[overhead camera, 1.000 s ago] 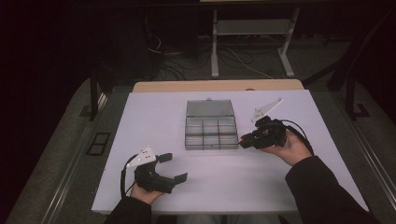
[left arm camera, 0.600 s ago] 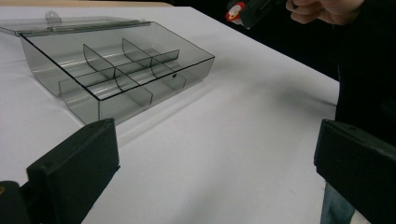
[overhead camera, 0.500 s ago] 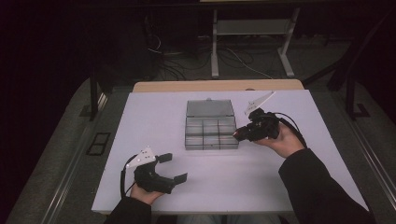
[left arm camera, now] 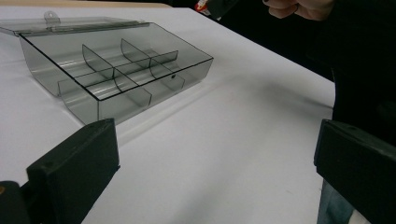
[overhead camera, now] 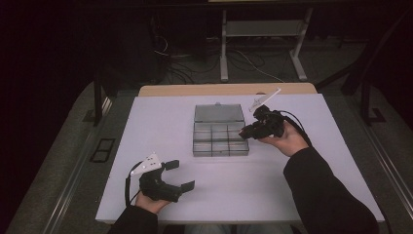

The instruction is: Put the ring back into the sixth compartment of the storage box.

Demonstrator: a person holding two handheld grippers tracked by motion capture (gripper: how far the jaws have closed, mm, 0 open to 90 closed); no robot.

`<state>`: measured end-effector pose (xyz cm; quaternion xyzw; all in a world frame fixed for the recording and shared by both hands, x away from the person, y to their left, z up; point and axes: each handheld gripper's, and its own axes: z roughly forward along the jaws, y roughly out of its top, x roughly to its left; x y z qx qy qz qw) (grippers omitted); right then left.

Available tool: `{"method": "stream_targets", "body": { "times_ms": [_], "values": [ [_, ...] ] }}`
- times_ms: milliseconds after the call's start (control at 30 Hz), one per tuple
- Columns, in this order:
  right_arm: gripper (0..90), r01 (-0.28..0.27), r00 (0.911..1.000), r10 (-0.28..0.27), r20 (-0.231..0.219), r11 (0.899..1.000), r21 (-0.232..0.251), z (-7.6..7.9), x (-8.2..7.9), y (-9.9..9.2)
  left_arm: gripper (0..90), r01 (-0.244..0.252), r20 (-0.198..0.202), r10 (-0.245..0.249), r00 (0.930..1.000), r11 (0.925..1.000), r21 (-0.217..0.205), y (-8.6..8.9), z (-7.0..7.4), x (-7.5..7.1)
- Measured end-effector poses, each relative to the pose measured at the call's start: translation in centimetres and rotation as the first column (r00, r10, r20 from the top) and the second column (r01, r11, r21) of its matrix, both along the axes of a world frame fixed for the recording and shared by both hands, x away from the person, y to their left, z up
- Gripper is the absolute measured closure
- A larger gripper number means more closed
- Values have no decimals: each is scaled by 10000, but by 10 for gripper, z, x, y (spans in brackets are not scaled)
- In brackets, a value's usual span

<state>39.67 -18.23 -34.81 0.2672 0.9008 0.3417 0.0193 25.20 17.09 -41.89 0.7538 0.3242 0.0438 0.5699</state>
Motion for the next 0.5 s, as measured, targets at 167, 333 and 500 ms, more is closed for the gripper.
{"method": "stream_targets", "body": {
  "times_ms": [167, 333, 500],
  "values": [
    [707, 95, 10000, -95, 19, 9999, -75, -2, 7, 3, 0, 22, 5, -22, 10000, 10000, -18, 0, 0, 0],
    [707, 321, 9994, -322, -86, 9995, -57, -8, 14, 2, 0, 48, 9, -48, 10000, 10000, -10, 0, 0, 0],
    [707, 602, 9982, -602, -33, 9981, 87, -12, 22, 1, 0, 38, 2, -38, 10000, 10000, -43, 0, 0, 1]
  ]
}}
